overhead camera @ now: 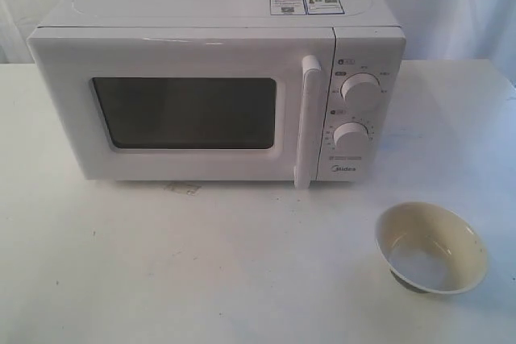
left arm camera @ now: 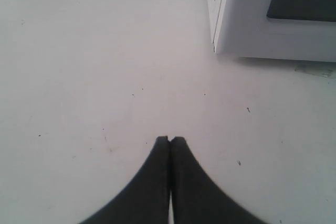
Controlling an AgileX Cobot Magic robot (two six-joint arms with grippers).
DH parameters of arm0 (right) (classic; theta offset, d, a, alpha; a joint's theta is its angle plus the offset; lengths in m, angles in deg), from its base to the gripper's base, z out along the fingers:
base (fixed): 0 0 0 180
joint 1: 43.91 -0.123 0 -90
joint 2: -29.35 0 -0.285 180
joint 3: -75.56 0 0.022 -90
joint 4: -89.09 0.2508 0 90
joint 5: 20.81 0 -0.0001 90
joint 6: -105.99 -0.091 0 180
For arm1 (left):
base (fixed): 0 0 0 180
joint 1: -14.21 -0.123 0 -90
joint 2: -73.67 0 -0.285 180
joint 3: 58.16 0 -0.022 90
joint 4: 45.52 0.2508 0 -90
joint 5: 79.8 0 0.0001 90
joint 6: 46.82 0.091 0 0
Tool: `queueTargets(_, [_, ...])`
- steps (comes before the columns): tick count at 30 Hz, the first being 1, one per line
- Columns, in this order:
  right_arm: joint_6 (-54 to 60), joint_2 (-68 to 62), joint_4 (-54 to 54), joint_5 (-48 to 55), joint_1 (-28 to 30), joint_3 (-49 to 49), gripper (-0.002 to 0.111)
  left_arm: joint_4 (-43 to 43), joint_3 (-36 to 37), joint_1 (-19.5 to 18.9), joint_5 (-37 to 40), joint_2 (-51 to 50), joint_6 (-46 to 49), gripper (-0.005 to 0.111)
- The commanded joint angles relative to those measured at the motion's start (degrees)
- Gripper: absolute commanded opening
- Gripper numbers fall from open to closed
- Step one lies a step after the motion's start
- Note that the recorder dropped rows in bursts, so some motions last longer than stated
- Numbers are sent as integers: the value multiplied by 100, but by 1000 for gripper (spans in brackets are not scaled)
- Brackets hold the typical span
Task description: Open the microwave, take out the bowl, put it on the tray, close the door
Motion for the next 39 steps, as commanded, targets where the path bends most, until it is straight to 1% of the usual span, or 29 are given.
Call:
queueTargets(1, [-10, 307, -30, 162, 239, 46, 0, 0, 28, -19, 17, 27, -45, 0])
queueTargets(7, [-53, 307, -30, 247, 259, 46, 0, 0, 28, -19, 16, 27, -45, 0])
queueTargets(13, [-616, 307, -30, 367, 249, 46, 0, 0, 28, -19, 16, 27, -45, 0])
queueTargets(15, [-587, 307, -30, 525, 250, 46, 0, 0, 28, -19, 16, 27, -45, 0])
queueTargets(16, [-587, 307, -225, 628, 250, 46, 0, 0, 28, -19, 16, 27, -45, 0])
queueTargets(17, [-587, 307, -643, 728, 250, 46, 0, 0, 28, -19, 16, 27, -45, 0])
queueTargets(19, [-764, 307, -1741, 951, 250, 46, 0, 0, 28, -19, 16, 27, -45, 0])
queueTargets(21, [-1562, 307, -2788, 1354, 250, 46, 0, 0, 28, -19, 16, 27, -45, 0])
queueTargets(25, [-2708, 307, -3893, 2066, 250, 46, 0, 0, 28, -19, 16, 27, -45, 0])
queueTargets(29, [-2800, 307, -3966, 2781, 250, 46, 0, 0, 28, -19, 16, 27, -45, 0])
queueTargets(37, [-2800, 307, -3966, 2795, 263, 46, 0, 0, 28, -19, 16, 27, -45, 0])
queueTargets(39, [-2788, 307, -3966, 2806, 415, 46, 0, 0, 28, -19, 16, 27, -45, 0])
